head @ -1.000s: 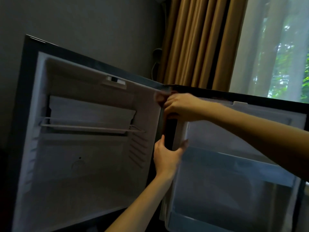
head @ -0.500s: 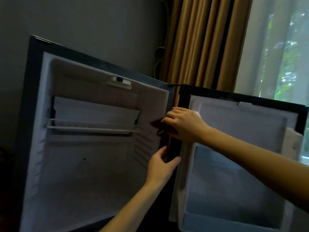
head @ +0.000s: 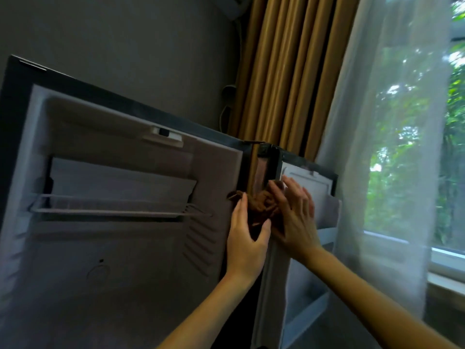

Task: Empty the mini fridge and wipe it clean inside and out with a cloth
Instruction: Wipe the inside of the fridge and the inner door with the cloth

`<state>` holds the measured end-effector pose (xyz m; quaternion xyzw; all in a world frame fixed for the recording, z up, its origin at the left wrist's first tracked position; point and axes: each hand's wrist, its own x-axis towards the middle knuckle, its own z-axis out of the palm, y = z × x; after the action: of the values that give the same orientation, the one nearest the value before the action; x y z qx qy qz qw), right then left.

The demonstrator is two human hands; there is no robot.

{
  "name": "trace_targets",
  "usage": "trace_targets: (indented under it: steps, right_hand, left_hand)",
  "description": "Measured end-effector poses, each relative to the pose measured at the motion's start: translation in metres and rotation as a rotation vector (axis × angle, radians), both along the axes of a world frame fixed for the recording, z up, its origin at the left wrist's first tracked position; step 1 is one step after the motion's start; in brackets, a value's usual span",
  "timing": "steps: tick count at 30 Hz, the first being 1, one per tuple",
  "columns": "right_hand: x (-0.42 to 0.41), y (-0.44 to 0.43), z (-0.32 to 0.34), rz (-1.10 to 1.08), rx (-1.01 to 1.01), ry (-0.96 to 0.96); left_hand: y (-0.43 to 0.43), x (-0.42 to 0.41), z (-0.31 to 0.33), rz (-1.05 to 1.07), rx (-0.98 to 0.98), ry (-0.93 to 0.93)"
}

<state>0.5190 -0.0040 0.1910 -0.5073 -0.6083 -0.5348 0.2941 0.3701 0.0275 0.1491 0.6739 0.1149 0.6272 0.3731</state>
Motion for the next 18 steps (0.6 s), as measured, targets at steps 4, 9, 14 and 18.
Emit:
trace_targets:
  steps: [4,9,14,18]
  right_hand:
    - [-0.005,0.020,-0.024,0.018,0.129,0.274]
    - [-0.014,0.035,-0.026,0.119,0.239,0.397]
    - [-0.010,0.033,-0.027,0.334,0.193,0.484]
    - [-0.009,0.032,-0.026,0.408,0.161,0.578]
  left_hand:
    - [0.003,0.018,0.015,0.070,0.045,-0.012]
    - [0.005,0.028,0.022,0.137,0.032,-0.037]
    - [0.005,0.024,0.023,0.299,0.111,0.008]
    - [0.007,0.015,0.027,0.350,0.179,0.051]
